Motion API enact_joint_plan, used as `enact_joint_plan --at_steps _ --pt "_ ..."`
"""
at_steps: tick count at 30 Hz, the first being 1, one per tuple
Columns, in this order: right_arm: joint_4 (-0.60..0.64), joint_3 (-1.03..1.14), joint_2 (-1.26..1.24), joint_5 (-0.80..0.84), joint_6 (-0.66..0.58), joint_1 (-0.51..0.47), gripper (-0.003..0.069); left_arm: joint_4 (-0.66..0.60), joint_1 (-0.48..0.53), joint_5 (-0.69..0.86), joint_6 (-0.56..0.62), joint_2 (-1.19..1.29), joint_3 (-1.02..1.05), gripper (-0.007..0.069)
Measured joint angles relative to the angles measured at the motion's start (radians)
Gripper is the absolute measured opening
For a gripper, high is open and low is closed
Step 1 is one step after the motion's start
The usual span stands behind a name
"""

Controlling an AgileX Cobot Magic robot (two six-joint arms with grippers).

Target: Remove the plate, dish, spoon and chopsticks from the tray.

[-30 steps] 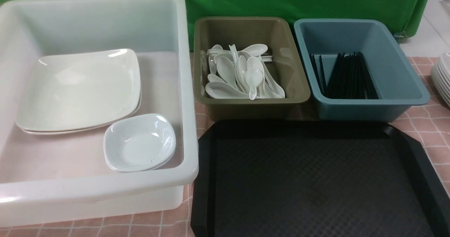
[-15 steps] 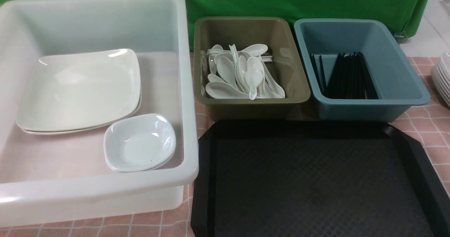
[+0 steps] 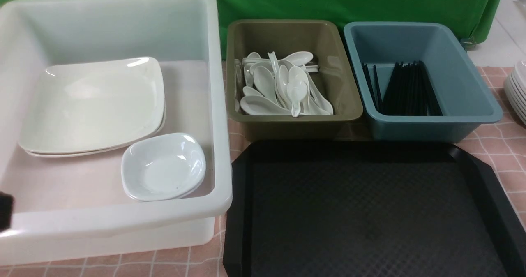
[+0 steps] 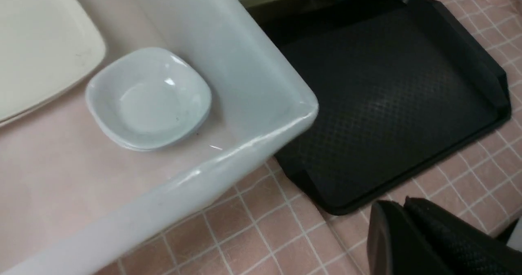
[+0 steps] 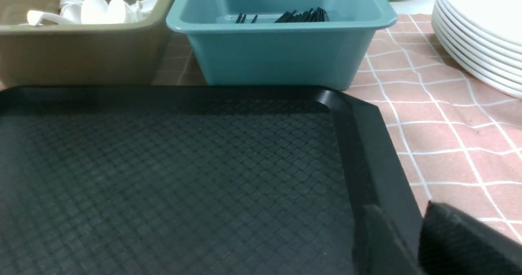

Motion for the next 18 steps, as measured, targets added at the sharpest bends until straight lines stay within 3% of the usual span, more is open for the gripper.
enact_joint_plan --at_steps 2,5,6,8,11,18 --pt "0.0 0.0 0.0 0.0 0.002 0.0 0.0238 -0.046 0.0 -0.081 0.006 -0.009 0.061 0.0017" --pt "0.0 0.0 0.0 0.0 0.0 0.0 0.0238 -0.118 0.0 -0.38 0.043 -0.013 0.197 0.0017" --pt "0.0 0.0 0.0 0.0 0.002 0.0 0.0238 -0.121 0.0 -0.397 0.044 -0.013 0.205 0.0017" --pt "0.0 0.0 0.0 0.0 0.002 0.0 0.0238 -0.149 0.0 -0.617 0.052 -0.013 0.305 0.0018" --pt "0.0 0.0 0.0 0.0 0.001 0.0 0.0238 -0.148 0.0 -0.765 0.055 -0.013 0.366 0.0018" --pt "0.0 0.0 0.0 0.0 0.0 0.0 0.024 -0.07 0.0 -0.846 0.063 -0.013 0.454 0.0018"
